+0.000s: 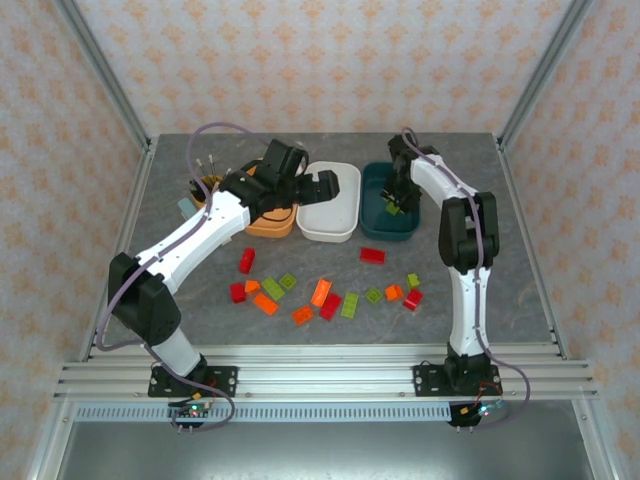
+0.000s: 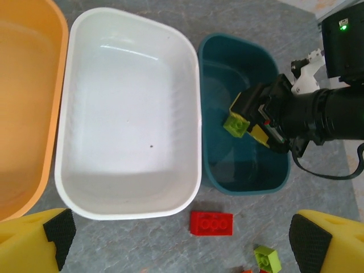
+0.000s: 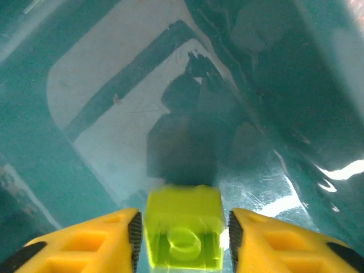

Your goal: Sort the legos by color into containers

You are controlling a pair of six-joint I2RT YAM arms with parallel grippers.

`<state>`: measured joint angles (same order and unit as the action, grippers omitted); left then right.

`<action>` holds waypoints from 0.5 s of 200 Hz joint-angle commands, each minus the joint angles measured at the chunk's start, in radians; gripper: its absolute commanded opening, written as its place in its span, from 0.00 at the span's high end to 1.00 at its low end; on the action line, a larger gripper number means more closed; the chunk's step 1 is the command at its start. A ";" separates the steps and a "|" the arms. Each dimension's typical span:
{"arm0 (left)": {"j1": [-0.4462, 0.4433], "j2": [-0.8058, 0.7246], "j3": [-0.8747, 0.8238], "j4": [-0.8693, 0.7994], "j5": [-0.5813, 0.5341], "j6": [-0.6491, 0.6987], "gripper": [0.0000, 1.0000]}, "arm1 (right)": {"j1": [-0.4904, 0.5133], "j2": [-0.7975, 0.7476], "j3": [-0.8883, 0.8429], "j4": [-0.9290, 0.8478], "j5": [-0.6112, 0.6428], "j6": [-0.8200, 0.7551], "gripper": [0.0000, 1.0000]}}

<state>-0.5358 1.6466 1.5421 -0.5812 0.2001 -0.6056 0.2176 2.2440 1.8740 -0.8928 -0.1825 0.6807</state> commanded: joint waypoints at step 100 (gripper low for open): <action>0.063 -0.237 -0.273 -0.404 -0.346 0.066 0.10 | 0.181 -0.570 -0.399 0.451 -0.224 -0.139 0.34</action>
<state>-0.5121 1.4425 1.3579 -0.8558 -0.0540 -0.5674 0.3481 1.8805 1.6947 -0.7609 -0.2127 0.6136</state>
